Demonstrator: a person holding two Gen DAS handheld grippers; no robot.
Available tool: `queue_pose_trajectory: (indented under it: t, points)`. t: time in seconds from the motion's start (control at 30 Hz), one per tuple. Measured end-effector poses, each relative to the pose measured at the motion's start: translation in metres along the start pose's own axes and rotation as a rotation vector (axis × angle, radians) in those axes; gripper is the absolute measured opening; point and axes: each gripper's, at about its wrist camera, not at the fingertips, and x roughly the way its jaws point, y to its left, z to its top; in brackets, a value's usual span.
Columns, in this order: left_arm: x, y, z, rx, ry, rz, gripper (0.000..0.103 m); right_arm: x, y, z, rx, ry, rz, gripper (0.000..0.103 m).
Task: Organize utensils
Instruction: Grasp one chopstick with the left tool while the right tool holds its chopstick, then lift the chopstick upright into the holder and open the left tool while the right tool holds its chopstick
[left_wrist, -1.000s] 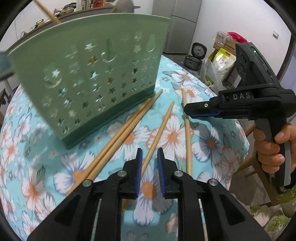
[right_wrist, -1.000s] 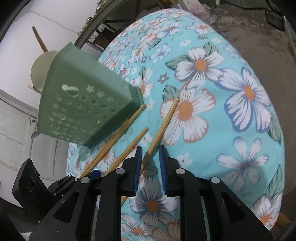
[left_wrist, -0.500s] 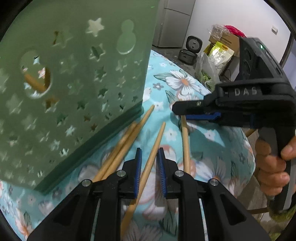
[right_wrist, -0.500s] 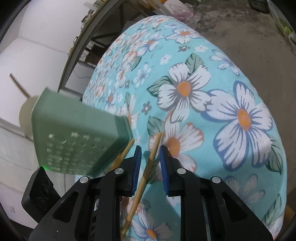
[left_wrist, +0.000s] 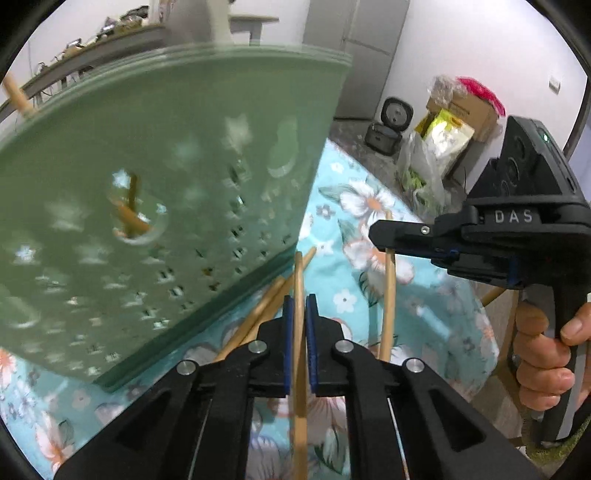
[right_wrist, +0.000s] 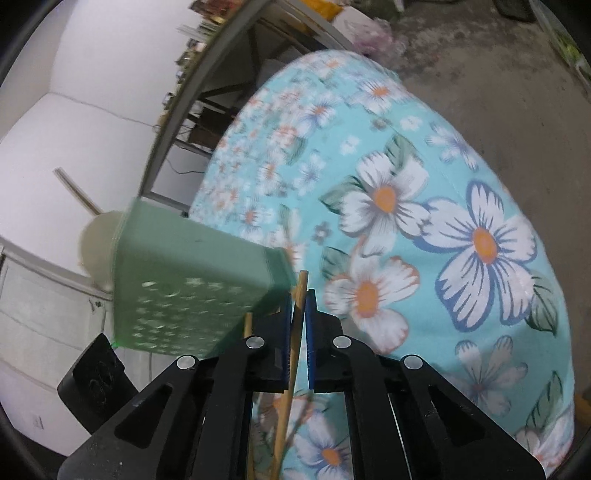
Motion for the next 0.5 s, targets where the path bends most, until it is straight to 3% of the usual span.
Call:
queue_pose_trajectory:
  t: [0.27,0.5]
  points:
    - [-0.067,0.010,0.002,-0.059,-0.123,-0.040,0.006,-0.034,0.042,-0.005,-0.148,-0.076,0.029,0.004]
    - [-0.113,0.035,0.006,-0.189,-0.201,-0.113,0.006,-0.050,0.062,-0.009,-0.224,-0.121,0.023,0.004]
